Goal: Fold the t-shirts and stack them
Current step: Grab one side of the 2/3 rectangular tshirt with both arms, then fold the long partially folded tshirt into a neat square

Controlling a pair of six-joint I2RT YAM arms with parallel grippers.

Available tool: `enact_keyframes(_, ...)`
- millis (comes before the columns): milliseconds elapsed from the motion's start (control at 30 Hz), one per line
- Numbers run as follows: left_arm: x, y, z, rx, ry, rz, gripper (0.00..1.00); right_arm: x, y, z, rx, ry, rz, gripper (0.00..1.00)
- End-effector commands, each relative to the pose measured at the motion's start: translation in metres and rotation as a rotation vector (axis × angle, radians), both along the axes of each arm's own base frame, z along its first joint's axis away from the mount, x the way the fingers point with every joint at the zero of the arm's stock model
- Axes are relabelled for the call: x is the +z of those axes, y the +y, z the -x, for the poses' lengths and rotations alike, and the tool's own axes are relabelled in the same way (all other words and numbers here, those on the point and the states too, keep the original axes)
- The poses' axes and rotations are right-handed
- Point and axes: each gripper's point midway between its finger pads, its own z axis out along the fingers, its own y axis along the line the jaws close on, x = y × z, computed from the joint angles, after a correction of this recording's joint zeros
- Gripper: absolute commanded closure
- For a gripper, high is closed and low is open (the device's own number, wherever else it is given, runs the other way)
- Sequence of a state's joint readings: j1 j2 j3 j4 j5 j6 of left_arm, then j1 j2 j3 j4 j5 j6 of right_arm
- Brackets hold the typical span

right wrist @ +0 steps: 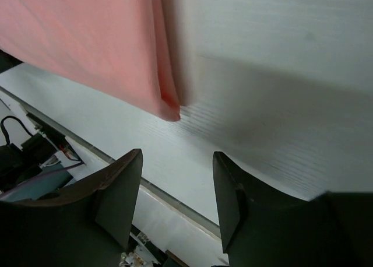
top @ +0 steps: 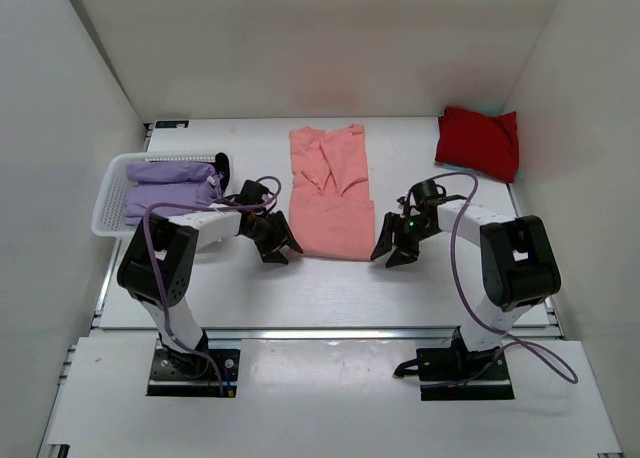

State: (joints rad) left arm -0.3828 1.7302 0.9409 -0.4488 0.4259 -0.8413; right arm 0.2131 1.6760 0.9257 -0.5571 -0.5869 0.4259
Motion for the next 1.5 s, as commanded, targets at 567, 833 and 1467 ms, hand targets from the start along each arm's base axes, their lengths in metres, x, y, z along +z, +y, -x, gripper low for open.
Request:
enact_keyframes(567, 0.007, -0.009, -0.023, 0.017, -0.097, 0.003, 1.0, -0.003, 0.035, -0.012, 0.1, -0.057, -0.073, 1.0)
enact_keyframes(833, -0.002, 0.02, 0.12, -0.191, 0.017, -0.01, 1.0, -0.012, 0.028, 0.096, 0.233, 0.01, -0.02, 1.0)
enact_keyframes(1467, 0.106, 0.011, -0.049, 0.069, -0.2, 0.102, 1.0, 0.122, 0.023, -0.077, 0.169, -0.174, -0.135, 1.0)
